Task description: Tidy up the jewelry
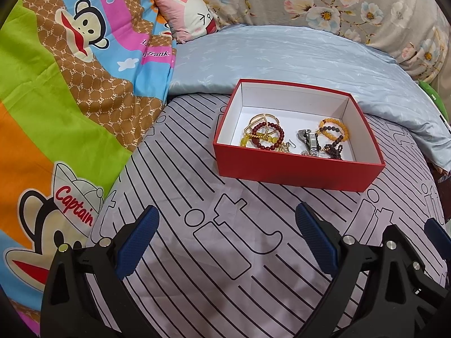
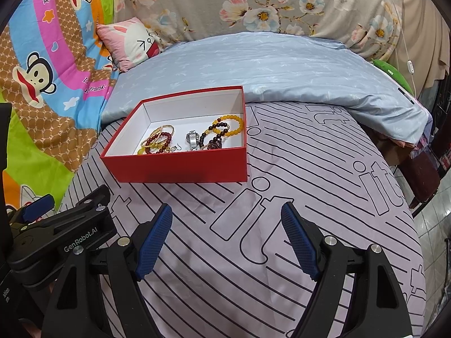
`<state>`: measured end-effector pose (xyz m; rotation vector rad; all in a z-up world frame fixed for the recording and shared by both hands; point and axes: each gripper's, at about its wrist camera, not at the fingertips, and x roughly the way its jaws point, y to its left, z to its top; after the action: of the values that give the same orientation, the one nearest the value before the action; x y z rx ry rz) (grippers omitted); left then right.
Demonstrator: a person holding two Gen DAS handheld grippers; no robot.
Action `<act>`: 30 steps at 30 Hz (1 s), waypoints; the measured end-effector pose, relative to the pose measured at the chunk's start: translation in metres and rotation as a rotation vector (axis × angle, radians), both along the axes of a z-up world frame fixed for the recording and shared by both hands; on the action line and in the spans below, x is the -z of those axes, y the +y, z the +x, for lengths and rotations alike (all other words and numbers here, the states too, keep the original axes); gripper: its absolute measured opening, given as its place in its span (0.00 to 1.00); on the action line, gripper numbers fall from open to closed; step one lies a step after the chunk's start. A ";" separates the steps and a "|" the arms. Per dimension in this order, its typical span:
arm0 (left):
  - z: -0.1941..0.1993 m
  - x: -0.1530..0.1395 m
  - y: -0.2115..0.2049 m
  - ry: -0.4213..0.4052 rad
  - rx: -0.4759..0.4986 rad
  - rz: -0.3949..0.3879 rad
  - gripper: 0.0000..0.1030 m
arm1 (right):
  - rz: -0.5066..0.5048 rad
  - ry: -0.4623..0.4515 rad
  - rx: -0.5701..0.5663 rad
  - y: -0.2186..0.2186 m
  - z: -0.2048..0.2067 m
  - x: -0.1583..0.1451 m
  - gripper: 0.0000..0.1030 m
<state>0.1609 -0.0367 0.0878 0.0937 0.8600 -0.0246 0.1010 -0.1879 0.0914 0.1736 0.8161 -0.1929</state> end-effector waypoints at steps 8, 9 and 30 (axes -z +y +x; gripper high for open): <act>0.000 0.000 0.000 0.003 0.000 0.000 0.92 | 0.000 0.000 0.000 0.000 0.000 0.000 0.76; 0.000 0.000 0.000 0.002 0.000 -0.001 0.92 | 0.001 0.000 0.000 0.000 0.000 0.000 0.76; 0.000 0.002 0.000 0.008 -0.001 0.009 0.92 | -0.002 0.003 -0.002 0.000 -0.001 0.001 0.76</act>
<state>0.1606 -0.0365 0.0855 0.1015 0.8681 -0.0202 0.1000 -0.1878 0.0905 0.1710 0.8185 -0.1923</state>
